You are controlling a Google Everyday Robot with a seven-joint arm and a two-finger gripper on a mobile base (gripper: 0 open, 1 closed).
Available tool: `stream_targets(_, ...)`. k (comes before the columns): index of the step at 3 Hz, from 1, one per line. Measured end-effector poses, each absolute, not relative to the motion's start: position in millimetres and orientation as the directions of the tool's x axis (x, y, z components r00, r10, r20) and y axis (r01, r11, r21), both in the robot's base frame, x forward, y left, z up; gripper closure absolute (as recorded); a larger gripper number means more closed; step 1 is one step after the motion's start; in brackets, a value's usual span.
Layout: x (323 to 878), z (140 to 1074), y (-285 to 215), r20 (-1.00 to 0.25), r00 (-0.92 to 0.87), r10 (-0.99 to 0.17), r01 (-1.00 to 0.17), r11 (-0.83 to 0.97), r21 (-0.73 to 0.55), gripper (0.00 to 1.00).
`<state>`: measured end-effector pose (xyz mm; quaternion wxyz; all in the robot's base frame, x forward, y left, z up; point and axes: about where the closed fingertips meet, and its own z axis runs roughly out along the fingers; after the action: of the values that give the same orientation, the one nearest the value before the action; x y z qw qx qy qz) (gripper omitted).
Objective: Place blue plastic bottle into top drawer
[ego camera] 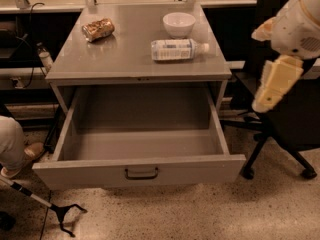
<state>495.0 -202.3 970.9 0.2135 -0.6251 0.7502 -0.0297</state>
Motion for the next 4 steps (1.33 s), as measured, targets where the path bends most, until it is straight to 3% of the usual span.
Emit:
stream_targets(3, 677.2, 935.9, -156.3, -0.42, 0.027, -0.907, -0.899, 0.162, -0.407, 0.0)
stream_targets(4, 705.5, 928.2, -149.2, -0.436, 0.033, -0.899, -0.897, 0.166, -0.41, 0.0)
